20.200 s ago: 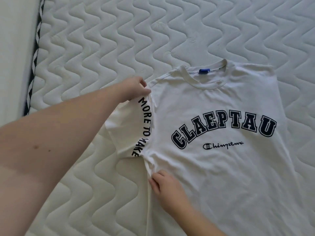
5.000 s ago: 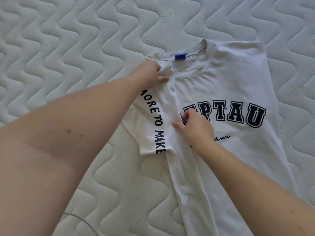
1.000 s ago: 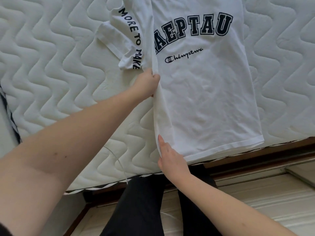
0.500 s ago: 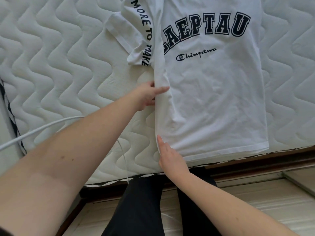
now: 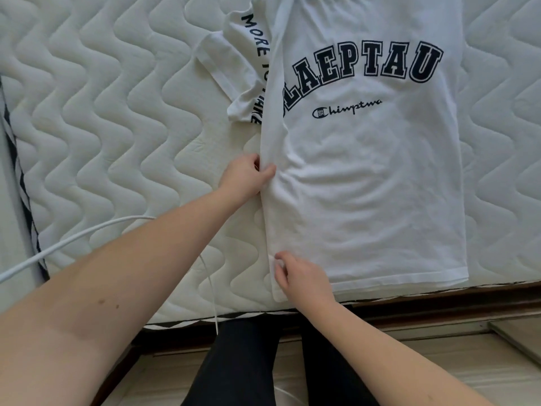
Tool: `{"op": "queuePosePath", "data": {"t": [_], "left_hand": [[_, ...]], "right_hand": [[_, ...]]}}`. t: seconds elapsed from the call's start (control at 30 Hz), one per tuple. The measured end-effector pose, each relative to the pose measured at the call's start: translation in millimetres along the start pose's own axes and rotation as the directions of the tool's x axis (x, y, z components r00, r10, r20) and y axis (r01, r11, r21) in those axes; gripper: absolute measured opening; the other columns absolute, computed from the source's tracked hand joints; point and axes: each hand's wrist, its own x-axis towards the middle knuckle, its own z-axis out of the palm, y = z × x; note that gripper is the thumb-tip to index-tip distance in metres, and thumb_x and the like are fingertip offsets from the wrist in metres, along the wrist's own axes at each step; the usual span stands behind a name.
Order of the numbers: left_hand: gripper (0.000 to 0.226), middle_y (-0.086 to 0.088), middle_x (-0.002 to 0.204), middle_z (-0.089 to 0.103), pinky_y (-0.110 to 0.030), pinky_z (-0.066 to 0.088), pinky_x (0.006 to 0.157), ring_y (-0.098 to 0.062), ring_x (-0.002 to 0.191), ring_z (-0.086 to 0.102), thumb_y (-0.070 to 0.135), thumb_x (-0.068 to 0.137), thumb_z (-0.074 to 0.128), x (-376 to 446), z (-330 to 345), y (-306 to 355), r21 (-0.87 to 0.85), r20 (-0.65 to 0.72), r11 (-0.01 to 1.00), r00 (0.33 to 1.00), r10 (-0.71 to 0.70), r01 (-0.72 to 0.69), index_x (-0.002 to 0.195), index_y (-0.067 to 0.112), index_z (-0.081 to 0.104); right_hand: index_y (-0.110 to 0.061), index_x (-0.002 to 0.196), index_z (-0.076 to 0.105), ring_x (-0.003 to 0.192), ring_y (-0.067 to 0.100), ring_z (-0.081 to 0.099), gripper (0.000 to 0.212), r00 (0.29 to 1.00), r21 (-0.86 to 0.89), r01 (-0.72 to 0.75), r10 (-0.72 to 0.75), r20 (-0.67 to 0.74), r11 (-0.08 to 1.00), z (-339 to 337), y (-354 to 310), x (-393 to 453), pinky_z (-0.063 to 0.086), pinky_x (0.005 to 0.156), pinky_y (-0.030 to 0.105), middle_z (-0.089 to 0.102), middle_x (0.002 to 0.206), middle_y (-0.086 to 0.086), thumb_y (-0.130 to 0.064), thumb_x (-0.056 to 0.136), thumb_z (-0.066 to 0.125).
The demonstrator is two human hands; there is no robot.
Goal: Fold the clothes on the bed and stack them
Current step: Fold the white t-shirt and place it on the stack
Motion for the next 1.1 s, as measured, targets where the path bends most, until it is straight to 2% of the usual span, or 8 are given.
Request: {"op": "queuePosePath", "data": {"t": [0.13,0.3,0.5,0.63,0.73,0.83,0.97,1.1], "left_hand": [[0.034,0.005,0.074,0.060,-0.032,0.038,0.065,-0.018,0.074,0.057,0.050,0.091,0.051,13,-14,11,-0.104,-0.189,0.994,0.982,-0.002,-0.018,0.080,0.018,0.054],[0.022,0.003,0.080,0.061,-0.028,0.039,0.069,-0.019,0.079,0.056,0.032,0.097,0.048,43,-44,41,-0.285,-0.384,0.953,0.923,-0.016,-0.102,0.092,0.014,0.059],[0.013,0.012,0.078,0.058,-0.023,0.037,0.068,-0.015,0.081,0.057,0.030,0.098,0.048,81,-68,75,-0.435,-0.384,0.896,0.918,-0.100,-0.084,0.091,0.022,0.057],[0.008,0.007,0.093,0.061,-0.025,0.043,0.072,-0.017,0.089,0.060,0.027,0.096,0.051,103,-87,87,-0.415,-0.383,0.906,0.919,-0.096,-0.078,0.098,0.022,0.057],[0.026,-0.002,0.126,0.053,-0.038,0.048,0.093,-0.023,0.112,0.054,0.025,0.093,0.055,119,-101,82,-0.298,-0.435,0.954,0.887,-0.152,0.017,0.119,0.022,0.056],[0.049,-0.006,0.139,0.037,-0.037,0.043,0.099,-0.026,0.125,0.041,0.029,0.089,0.065,128,-113,66,-0.266,-0.487,0.962,0.852,-0.190,0.063,0.134,0.024,0.047],[0.076,-0.008,0.142,0.033,-0.035,0.043,0.102,-0.025,0.122,0.048,0.029,0.083,0.076,140,-121,52,-0.416,-0.362,0.909,0.909,-0.204,0.038,0.145,0.024,0.033],[0.092,-0.008,0.144,0.028,-0.030,0.041,0.094,-0.027,0.118,0.051,0.024,0.073,0.085,151,-119,48,-0.557,-0.296,0.825,0.903,-0.310,0.101,0.146,0.023,0.028]], "right_hand": [[-0.021,0.111,0.064,0.083,0.025,0.063,0.021,0.989,0.167,-0.087,0.105,-0.100,0.982,-42,9,44,0.046,0.068,0.035,0.068,0.089,0.001,-0.029,0.099,0.049],[-0.026,0.109,0.064,0.068,0.001,0.055,0.021,0.940,0.415,-0.122,0.240,-0.244,0.902,-105,12,126,0.038,0.063,0.026,0.059,0.077,-0.015,-0.027,0.096,0.047],[-0.028,0.115,0.060,0.087,0.015,0.065,0.024,0.920,0.597,-0.055,0.273,-0.281,0.800,-171,-7,229,0.047,0.067,0.025,0.065,0.094,-0.006,-0.025,0.095,0.048],[-0.021,0.135,0.051,0.087,0.004,0.059,0.040,0.926,0.646,-0.022,0.259,-0.275,0.763,-211,-33,289,0.041,0.065,0.018,0.060,0.105,-0.009,-0.028,0.096,0.048],[-0.022,0.140,0.046,0.090,0.007,0.057,0.047,0.933,0.657,-0.037,0.262,-0.248,0.753,-232,-53,326,0.042,0.070,0.023,0.059,0.112,-0.008,-0.031,0.094,0.051],[-0.021,0.138,0.045,0.098,0.013,0.058,0.050,0.926,0.672,-0.044,0.283,-0.250,0.740,-243,-68,353,0.047,0.083,0.030,0.060,0.117,-0.004,-0.032,0.091,0.057],[-0.017,0.133,0.049,0.107,0.020,0.059,0.051,0.916,0.647,-0.103,0.326,-0.235,0.755,-248,-70,377,0.050,0.091,0.035,0.061,0.120,0.001,-0.034,0.088,0.064],[-0.012,0.105,0.065,0.096,0.023,0.064,0.024,0.906,0.548,-0.083,0.292,-0.307,0.832,-254,-64,388,0.052,0.084,0.038,0.068,0.100,0.004,-0.031,0.090,0.061]]}}
